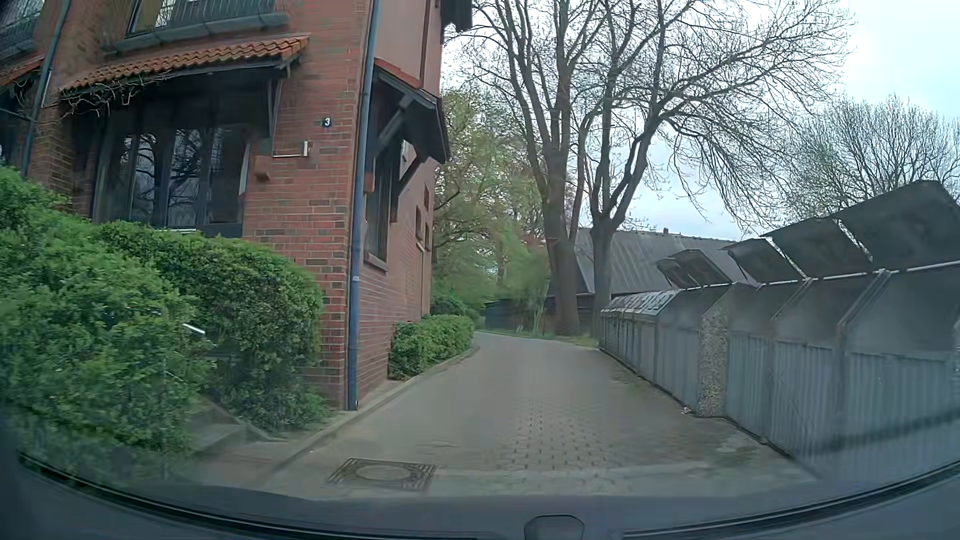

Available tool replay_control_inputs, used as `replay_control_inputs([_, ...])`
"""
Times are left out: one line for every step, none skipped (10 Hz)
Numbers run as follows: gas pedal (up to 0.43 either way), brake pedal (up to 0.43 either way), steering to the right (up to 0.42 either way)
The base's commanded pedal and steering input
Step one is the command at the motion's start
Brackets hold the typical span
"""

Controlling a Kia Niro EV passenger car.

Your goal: Follow the waypoints while adhering to traffic rules and regulations

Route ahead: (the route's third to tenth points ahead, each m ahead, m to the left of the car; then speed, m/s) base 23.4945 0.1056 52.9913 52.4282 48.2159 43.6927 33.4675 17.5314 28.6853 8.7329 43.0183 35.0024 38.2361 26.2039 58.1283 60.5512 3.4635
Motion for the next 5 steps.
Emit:
replay_control_inputs([0.067, 0.006, 0.016])
replay_control_inputs([0.067, 0.0, 0.005])
replay_control_inputs([0.067, 0.0, 0.003])
replay_control_inputs([0.067, 0.0, 0.0])
replay_control_inputs([0.067, 0.0, -0.001])
